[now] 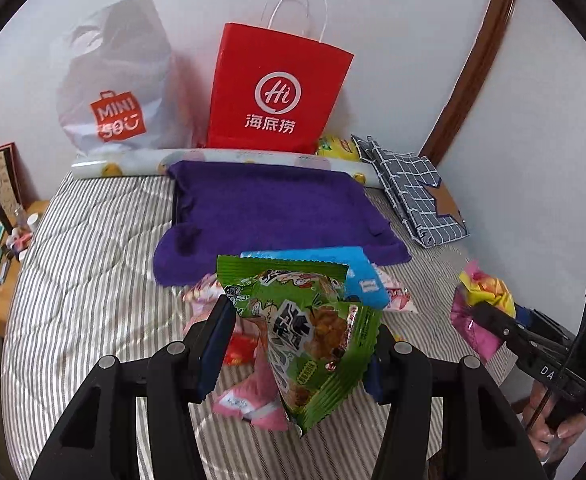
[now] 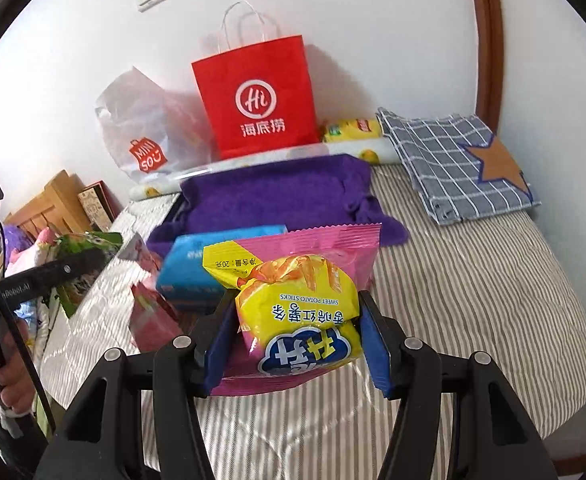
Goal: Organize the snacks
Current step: 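Carry both bags onto the purple towel and open both tools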
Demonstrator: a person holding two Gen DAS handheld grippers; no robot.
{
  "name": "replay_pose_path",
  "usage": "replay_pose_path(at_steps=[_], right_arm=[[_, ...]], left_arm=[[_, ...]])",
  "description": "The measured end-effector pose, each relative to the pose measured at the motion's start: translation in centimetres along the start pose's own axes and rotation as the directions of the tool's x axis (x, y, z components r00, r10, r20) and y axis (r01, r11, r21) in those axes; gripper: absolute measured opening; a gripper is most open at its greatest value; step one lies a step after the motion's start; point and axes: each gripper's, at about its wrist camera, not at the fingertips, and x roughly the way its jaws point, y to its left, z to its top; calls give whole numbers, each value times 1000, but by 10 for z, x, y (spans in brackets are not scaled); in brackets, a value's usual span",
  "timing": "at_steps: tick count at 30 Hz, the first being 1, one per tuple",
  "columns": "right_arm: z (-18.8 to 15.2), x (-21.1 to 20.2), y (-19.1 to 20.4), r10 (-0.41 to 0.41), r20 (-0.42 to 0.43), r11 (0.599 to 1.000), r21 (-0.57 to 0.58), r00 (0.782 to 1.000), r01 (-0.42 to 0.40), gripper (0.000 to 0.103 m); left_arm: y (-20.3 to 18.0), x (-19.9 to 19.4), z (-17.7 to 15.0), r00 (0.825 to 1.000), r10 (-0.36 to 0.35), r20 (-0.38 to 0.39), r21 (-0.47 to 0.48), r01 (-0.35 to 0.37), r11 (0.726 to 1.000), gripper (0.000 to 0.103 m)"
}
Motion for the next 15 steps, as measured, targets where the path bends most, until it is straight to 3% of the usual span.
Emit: replay_pose_path(at_steps=[15], right_arm=[[87,52,6,4,26,999,-35,1000,-3,57]], left_arm=[[7,22,75,998,44,39,7,-45,999,53]])
